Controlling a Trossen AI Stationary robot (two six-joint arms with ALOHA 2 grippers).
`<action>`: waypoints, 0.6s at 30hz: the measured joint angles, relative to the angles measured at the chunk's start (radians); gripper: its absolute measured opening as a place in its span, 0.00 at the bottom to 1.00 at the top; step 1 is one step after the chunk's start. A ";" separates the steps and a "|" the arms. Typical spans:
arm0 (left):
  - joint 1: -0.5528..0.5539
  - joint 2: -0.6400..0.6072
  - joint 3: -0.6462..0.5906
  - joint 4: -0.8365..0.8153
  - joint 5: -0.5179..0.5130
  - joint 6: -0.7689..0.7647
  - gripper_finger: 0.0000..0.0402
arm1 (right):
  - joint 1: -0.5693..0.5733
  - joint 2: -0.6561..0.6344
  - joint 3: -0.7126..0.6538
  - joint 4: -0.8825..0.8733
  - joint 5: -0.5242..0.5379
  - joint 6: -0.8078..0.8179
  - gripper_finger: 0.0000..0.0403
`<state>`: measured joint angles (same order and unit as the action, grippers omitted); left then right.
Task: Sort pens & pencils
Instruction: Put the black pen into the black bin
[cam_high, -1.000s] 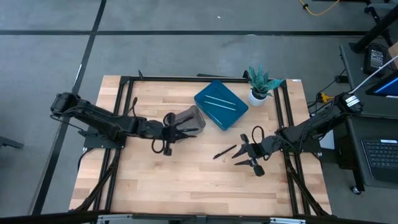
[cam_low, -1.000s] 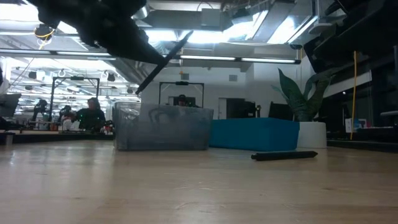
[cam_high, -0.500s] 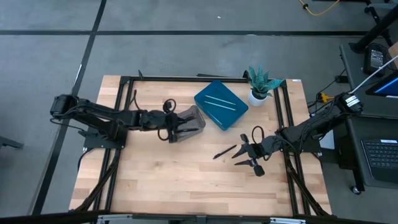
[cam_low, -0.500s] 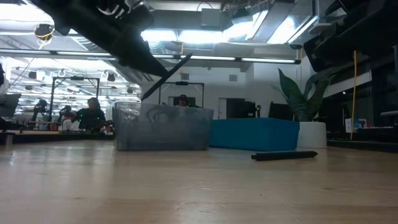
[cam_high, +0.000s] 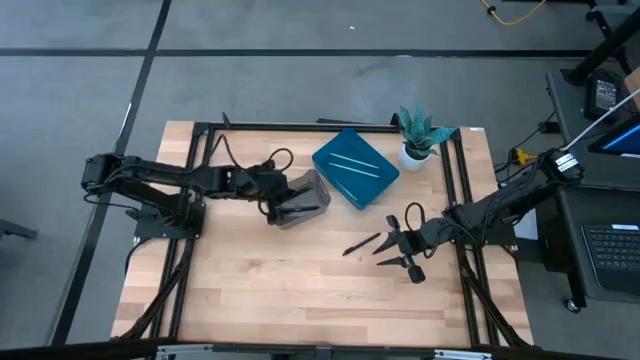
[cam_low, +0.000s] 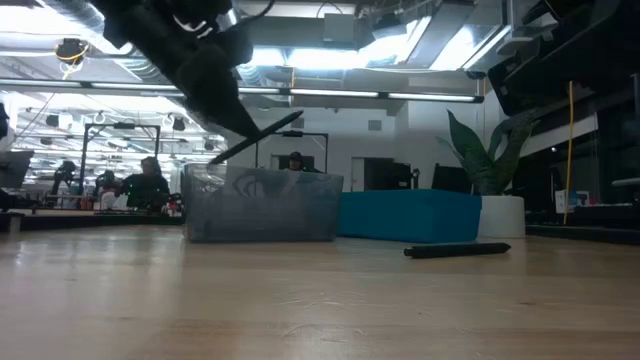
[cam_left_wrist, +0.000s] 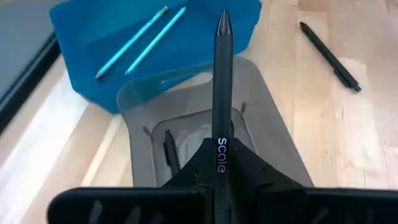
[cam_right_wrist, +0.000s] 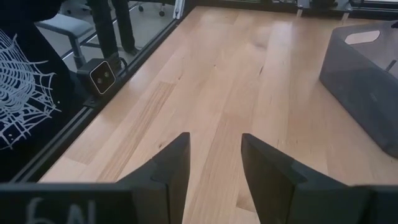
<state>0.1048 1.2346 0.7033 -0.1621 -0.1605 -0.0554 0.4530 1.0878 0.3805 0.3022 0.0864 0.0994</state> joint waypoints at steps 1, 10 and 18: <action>0.008 0.007 0.017 -0.032 0.007 -0.012 0.03 | 0.000 0.000 0.000 0.000 0.000 0.000 0.36; 0.041 0.175 0.184 -0.251 0.109 -0.042 0.03 | -0.006 0.000 0.000 0.000 0.001 0.000 0.36; 0.058 0.380 0.355 -0.463 0.155 0.006 0.03 | -0.012 0.000 0.000 -0.008 0.000 0.002 0.36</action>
<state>0.1631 1.6144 1.0582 -0.6250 -0.0059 -0.0497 0.4413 1.0878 0.3805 0.2945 0.0868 0.1009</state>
